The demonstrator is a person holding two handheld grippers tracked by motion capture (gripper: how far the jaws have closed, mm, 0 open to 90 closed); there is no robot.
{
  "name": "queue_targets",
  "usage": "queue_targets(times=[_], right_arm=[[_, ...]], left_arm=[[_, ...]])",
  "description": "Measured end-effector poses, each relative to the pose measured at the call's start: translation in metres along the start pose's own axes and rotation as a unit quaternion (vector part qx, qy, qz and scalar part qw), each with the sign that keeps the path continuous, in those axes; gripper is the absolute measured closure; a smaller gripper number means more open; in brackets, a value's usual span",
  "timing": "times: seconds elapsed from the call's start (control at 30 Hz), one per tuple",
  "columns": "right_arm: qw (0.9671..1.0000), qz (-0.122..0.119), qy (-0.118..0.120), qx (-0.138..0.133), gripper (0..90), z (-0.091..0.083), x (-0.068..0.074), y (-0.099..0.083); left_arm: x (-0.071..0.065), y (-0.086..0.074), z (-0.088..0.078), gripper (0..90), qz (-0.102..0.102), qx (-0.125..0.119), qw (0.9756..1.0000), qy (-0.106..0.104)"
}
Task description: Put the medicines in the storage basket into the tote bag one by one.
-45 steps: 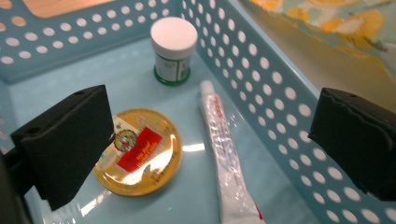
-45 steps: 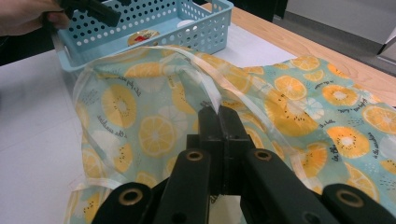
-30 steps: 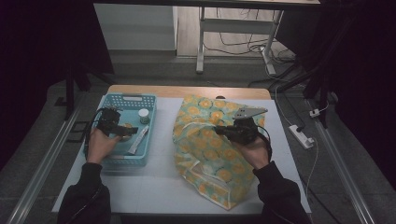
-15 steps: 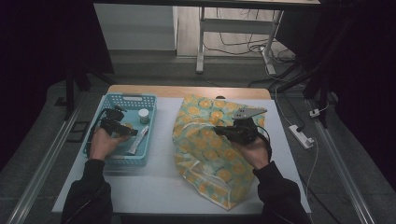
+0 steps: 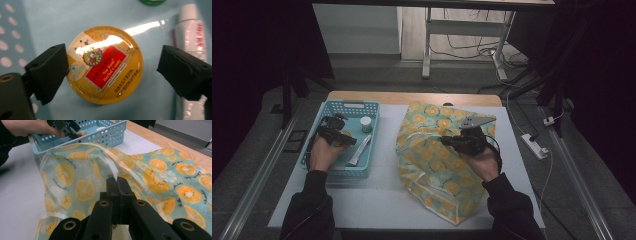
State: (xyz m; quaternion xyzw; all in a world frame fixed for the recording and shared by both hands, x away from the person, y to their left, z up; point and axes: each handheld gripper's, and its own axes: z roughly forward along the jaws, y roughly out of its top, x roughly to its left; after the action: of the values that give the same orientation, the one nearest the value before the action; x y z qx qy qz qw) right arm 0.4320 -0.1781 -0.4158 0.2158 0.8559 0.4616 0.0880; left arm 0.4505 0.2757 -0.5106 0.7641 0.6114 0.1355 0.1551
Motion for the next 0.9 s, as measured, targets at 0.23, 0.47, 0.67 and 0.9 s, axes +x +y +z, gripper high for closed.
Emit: queue_targets(times=[0.23, 0.47, 0.67, 0.9], right_arm=[[1.0000, -0.002, 0.001, 0.002, 90.0, 0.001, 0.001, 0.000], [1.0000, -0.003, 0.001, 0.002, 90.0, 0.000, 0.001, 0.000], [1.0000, -0.002, 0.000, 0.000, 90.0, 0.000, 0.000, 0.000], [1.0000, -0.001, -0.001, -0.003, 90.0, -0.001, 0.000, 0.000]], left_arm=[[0.006, 0.000, -0.001, 6.8, -0.028, -0.003, 0.9996, -0.006], [0.009, 0.002, 0.006, 19.4, -0.043, 0.036, 0.9982, -0.022], [0.003, 0.004, 0.000, 20.1, -0.031, 0.026, 0.9989, -0.021], [-0.001, 0.001, -0.015, 20.1, -0.022, -0.037, 0.9989, -0.016]])
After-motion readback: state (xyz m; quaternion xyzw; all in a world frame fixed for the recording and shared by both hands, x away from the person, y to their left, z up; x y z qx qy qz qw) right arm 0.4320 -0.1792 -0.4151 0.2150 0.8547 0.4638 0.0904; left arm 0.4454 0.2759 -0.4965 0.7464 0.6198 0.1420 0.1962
